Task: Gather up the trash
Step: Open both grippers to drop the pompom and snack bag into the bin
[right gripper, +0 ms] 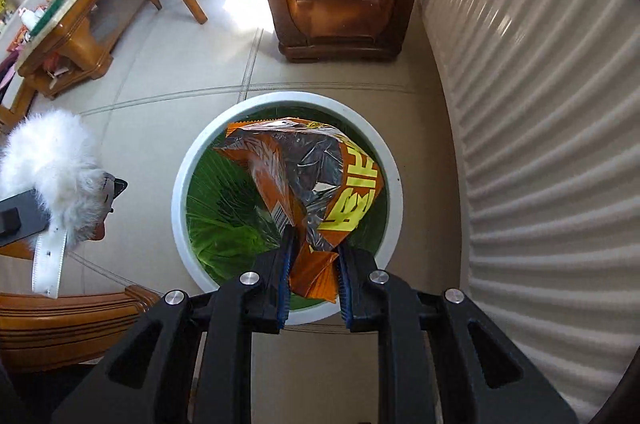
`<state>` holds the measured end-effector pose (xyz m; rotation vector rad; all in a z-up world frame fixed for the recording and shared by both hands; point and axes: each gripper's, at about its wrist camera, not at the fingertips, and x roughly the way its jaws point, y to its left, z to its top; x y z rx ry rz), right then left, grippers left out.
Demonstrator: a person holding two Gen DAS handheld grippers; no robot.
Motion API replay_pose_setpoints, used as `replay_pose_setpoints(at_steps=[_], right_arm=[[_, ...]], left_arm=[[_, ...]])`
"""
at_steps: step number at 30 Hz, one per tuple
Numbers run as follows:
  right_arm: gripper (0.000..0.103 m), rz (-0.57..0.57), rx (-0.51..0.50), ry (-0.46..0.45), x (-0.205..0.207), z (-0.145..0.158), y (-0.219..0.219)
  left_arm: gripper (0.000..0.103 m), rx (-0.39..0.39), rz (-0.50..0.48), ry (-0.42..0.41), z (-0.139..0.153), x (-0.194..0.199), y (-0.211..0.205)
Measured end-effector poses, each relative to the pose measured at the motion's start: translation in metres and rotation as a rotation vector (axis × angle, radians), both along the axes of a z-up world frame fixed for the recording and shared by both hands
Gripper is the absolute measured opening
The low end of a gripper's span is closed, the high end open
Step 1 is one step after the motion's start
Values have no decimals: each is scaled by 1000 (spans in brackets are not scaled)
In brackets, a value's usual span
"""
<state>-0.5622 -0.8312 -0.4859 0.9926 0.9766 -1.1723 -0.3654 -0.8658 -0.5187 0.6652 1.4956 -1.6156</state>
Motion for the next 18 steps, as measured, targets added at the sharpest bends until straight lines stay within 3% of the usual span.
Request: replay_pose_setpoints(at_steps=[4,7,9,14,18], right_arm=[[26,8,26,18,2,-17,-12],[46,10,-5,43,5,-16,-17],[74,-2,-53,56,4,-16,-17],[77,-53,-206,15,-10,-16,-16],[77,-75,-416,11,-28,-39,-24]], left_arm=[[52,12,-33,-58,-10,-8,-10],[63,16,-35,-84,-14,-10,-12],[67,8,-33,-106,-9,-8,-11],[67,-27,-9,-144,3,4,-9],[67,-153,57,-185,53,25,17]])
